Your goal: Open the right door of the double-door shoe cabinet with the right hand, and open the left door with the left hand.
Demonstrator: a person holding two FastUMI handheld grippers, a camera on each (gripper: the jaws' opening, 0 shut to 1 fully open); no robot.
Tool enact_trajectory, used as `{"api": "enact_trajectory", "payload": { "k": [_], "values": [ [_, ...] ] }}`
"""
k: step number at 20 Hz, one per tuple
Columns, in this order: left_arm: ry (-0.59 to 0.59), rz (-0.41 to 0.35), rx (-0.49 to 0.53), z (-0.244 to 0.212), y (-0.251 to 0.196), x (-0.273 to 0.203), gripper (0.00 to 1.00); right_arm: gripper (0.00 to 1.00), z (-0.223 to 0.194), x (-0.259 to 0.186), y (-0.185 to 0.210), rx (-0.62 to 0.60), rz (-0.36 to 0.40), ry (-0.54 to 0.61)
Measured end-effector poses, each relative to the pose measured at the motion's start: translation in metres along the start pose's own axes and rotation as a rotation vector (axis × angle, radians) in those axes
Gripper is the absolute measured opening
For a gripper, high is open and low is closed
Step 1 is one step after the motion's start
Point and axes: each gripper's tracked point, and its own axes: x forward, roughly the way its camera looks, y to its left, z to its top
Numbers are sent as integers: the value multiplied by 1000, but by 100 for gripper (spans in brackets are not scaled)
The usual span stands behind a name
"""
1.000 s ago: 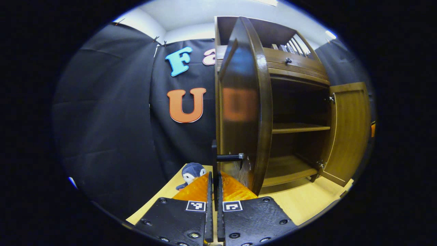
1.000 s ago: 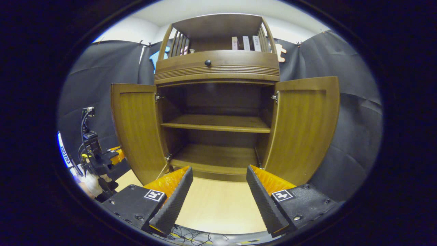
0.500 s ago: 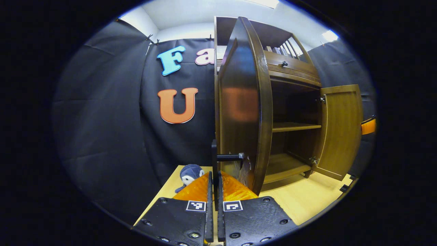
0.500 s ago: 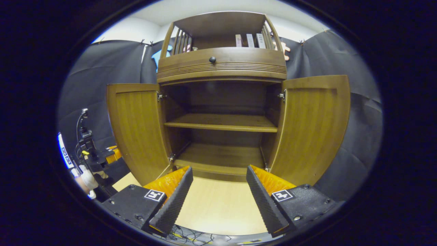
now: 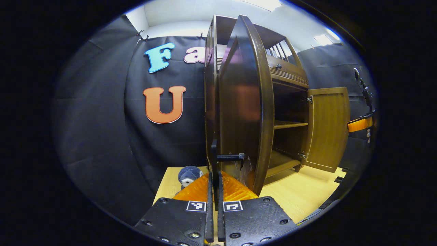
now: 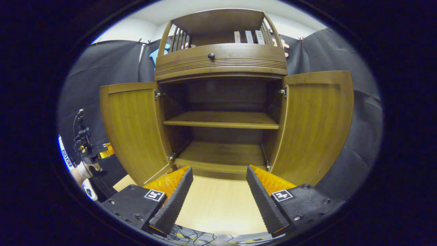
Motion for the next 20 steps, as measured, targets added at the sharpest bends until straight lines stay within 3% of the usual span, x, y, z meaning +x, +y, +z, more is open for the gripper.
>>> {"api": "enact_trajectory", "payload": {
  "k": [4,6,7,8,9,13,14,20],
  "values": [
    [29,-85,-31,-7,2,9,5,100,-1,1,2,-12,1,11],
    [51,-84,-30,-5,11,8,15,99,-1,1,3,-16,0,13],
    [38,-78,-25,2,17,6,30,99,0,2,4,-17,0,12],
    [26,-69,-23,7,20,1,28,99,0,2,4,-17,2,13],
    [18,-59,-29,12,24,-5,38,99,1,3,3,-15,4,11],
    [8,70,-22,25,39,-31,78,99,7,6,2,-3,14,-5],
    [17,117,-15,30,42,-42,95,99,9,7,1,-2,16,-11],
    [-27,402,20,86,41,-92,95,99,21,13,-15,4,13,-43]
  ]
}}
